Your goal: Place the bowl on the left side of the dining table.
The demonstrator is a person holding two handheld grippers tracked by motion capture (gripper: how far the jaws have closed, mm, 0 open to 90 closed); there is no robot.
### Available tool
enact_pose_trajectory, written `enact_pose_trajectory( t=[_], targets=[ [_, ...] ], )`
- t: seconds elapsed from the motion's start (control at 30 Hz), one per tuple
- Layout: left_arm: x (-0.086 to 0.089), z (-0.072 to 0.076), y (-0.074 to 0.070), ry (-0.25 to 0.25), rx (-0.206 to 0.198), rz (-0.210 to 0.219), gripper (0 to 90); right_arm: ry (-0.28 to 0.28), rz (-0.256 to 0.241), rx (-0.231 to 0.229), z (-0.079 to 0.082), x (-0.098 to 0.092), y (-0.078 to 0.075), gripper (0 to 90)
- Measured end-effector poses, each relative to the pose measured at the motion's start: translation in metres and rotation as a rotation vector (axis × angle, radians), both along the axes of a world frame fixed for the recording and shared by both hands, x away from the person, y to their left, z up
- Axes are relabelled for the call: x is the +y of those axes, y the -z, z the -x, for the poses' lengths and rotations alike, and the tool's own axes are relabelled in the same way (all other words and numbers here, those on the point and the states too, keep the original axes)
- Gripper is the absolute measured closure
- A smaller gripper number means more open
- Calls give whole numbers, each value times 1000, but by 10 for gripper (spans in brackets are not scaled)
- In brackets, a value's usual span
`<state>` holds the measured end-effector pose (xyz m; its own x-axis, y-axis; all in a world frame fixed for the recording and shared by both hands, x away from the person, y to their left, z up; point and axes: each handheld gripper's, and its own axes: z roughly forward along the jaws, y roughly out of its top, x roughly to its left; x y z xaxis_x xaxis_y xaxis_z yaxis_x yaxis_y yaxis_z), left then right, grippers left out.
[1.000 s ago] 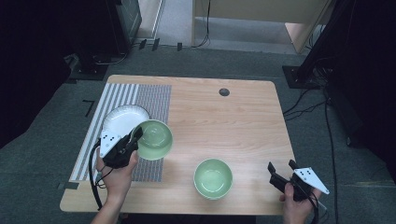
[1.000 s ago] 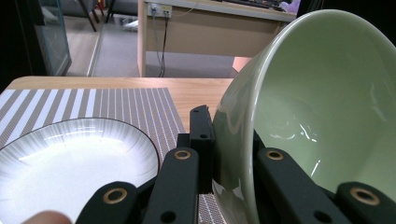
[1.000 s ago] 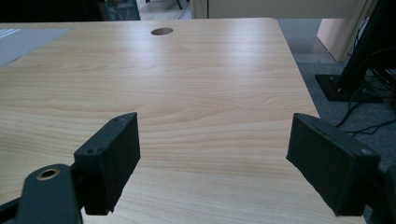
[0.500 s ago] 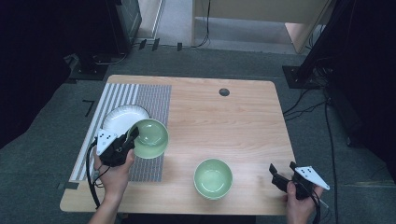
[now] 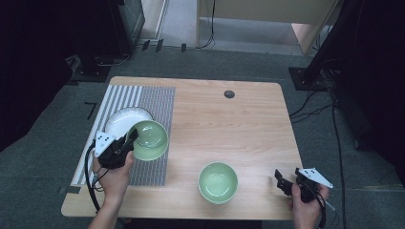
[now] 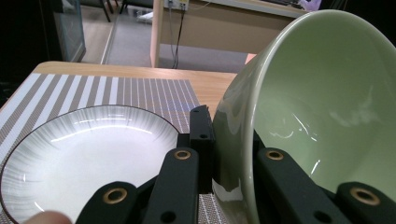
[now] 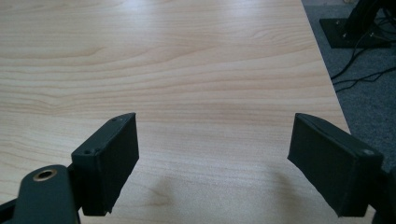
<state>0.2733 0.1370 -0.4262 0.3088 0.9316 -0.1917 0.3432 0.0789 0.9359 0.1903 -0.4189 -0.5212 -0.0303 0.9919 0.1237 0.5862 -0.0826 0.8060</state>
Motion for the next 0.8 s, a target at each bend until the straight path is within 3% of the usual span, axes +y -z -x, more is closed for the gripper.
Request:
enact_pose_trajectory(
  t=[0.3,0.4,0.63,0.8],
  targets=[
    [5,-3,3,-14,13,0,830,5,-3,91,-6,-1,3,179],
    [7,-5,4,-19,14,5,830,7,9,95,-6,0,3,179],
    [11,-7,4,-26,22,11,830,14,100,117,-8,9,3,178],
    [14,-9,5,-32,28,23,830,16,98,117,-8,9,3,177]
  ],
)
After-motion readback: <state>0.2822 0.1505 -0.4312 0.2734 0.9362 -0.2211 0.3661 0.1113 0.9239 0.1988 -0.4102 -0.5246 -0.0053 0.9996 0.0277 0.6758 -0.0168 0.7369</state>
